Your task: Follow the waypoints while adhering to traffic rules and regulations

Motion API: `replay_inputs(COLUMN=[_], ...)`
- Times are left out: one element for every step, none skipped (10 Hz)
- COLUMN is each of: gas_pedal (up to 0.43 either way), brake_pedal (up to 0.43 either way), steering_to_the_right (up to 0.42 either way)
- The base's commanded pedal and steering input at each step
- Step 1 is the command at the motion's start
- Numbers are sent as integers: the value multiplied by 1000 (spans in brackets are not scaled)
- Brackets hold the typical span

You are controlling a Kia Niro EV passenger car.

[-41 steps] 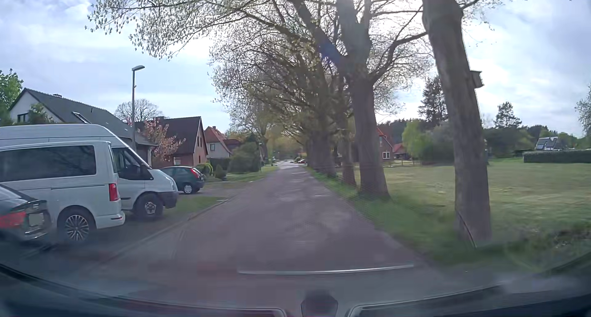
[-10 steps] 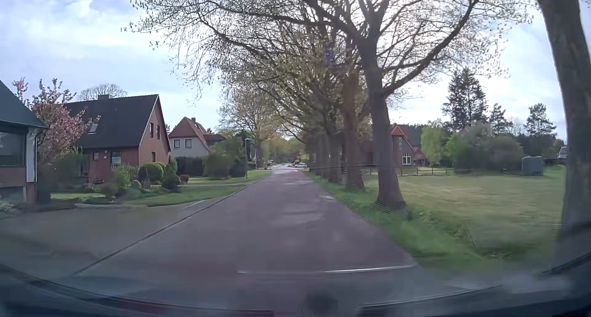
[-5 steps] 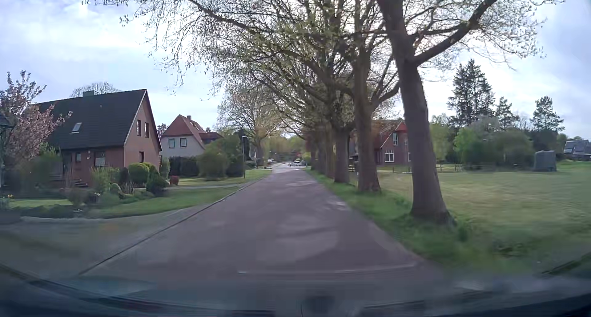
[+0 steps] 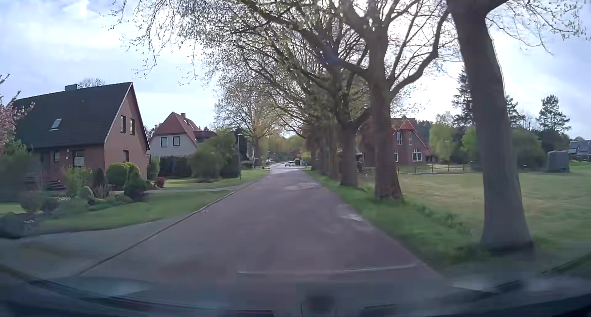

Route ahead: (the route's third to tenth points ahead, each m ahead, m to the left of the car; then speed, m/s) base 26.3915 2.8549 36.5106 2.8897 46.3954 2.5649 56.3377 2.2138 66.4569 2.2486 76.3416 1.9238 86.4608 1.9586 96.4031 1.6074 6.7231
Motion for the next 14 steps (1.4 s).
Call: replay_inputs(gas_pedal=[59, 59, 67, 67, 67, 67, 67, 67, 67, 67, 67, 59, 47, 39], brake_pedal=[0, 0, 0, 0, 0, 0, 0, 0, 0, 0, 0, 0, 0, 0], steering_to_the_right=[1, 1, 1, 0, 0, 0, 0, 0, 0, 0, 0, 0, 0, 0])
